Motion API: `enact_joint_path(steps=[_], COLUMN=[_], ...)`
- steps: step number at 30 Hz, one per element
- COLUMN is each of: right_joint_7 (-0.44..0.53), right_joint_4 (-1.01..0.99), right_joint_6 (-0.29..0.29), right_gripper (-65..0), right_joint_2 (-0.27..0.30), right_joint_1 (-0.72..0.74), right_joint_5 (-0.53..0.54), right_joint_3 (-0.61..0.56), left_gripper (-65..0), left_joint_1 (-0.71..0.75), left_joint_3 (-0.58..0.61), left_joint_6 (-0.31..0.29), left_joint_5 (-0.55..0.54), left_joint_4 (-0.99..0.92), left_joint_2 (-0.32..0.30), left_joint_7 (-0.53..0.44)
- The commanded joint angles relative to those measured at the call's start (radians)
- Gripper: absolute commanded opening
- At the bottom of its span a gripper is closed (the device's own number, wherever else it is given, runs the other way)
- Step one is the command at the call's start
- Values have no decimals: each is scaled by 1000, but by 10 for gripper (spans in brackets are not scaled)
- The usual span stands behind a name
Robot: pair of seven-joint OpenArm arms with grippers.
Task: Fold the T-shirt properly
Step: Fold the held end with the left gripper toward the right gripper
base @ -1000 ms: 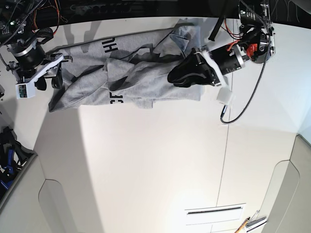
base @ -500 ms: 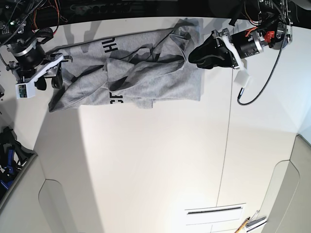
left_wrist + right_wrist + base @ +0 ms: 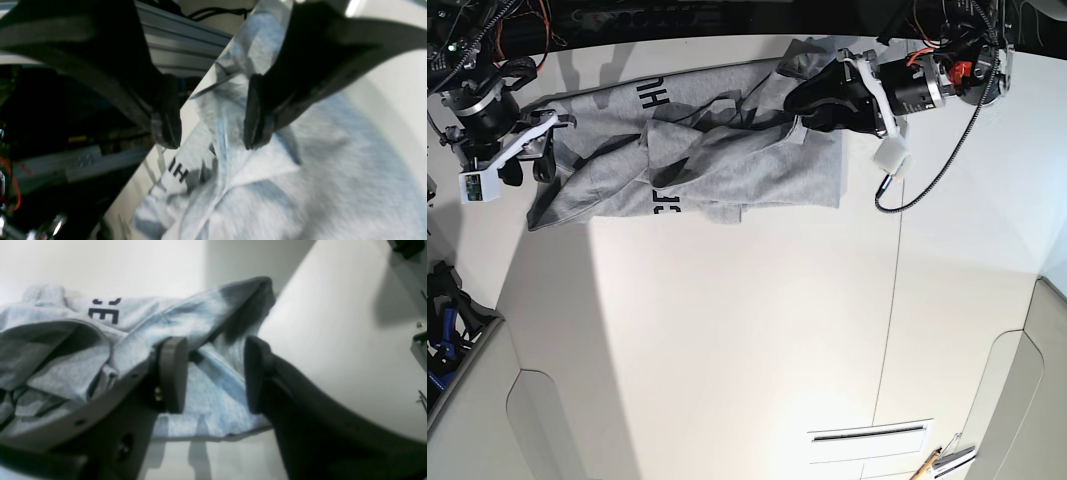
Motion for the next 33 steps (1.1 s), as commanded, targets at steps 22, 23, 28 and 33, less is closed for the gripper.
enact_joint_path(steps=[22, 23, 28, 33], right_joint_7=[23, 23, 23, 23], right_joint_4=[14, 14, 14, 14], right_joint_6=[-3, -3, -3, -3], right_gripper=[-374, -374, -374, -374], right_joint_2=[8, 8, 8, 8], right_joint_1=[3, 3, 3, 3], right_joint_5=[27, 27, 27, 27], right_joint_3=[5, 5, 5, 5], left_gripper=[-650, -650, -650, -650], left_joint_1=[-38, -38, -36, -38], left_joint_3=[24, 24, 25, 71], left_joint_6=[-9, -9, -9, -9], left_joint_5=[-16, -40, -72, -55], left_joint_4=[31, 40, 63, 63], left_joint_2=[18, 27, 99, 150], left_joint_7=[-36, -22, -17, -47])
